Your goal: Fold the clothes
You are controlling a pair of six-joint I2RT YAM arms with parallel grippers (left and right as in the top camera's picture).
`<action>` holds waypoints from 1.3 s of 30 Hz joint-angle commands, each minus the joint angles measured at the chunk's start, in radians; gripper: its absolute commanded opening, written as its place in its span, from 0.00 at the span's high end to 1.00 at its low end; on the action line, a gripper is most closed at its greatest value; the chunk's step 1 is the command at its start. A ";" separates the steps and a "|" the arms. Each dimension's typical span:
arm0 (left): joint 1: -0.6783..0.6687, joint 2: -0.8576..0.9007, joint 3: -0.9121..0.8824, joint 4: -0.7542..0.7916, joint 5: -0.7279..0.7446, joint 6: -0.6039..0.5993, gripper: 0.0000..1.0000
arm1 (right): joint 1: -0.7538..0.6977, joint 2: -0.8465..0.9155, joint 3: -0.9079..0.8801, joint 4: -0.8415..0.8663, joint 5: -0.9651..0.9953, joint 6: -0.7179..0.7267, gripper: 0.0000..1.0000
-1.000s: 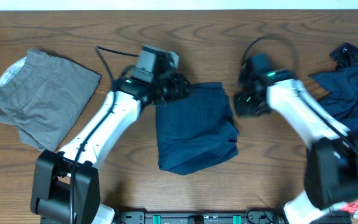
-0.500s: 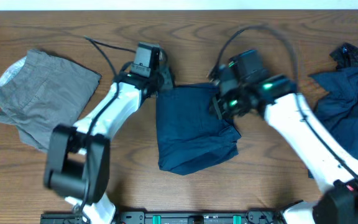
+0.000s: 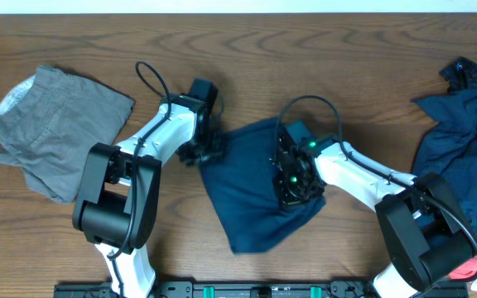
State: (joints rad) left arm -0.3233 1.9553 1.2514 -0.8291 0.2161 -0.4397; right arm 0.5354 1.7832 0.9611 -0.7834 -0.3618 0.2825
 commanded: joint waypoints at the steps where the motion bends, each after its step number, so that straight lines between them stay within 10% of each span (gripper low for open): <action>1: 0.002 0.034 -0.024 -0.148 0.034 0.013 0.44 | -0.044 0.020 -0.042 0.009 0.297 0.123 0.91; 12: 0.002 -0.144 -0.024 -0.201 0.262 0.088 0.36 | -0.201 0.020 0.036 0.295 0.348 -0.097 0.78; 20: 0.002 -0.176 -0.026 0.092 0.180 0.106 0.01 | -0.175 0.019 0.040 0.266 0.323 -0.097 0.74; 39: -0.116 0.054 -0.031 0.281 0.360 0.119 0.08 | -0.175 -0.229 0.072 0.232 0.328 -0.097 0.62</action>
State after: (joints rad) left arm -0.3843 1.9602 1.2339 -0.5568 0.5510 -0.3370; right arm 0.3546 1.6081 1.0092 -0.5514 -0.0475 0.1932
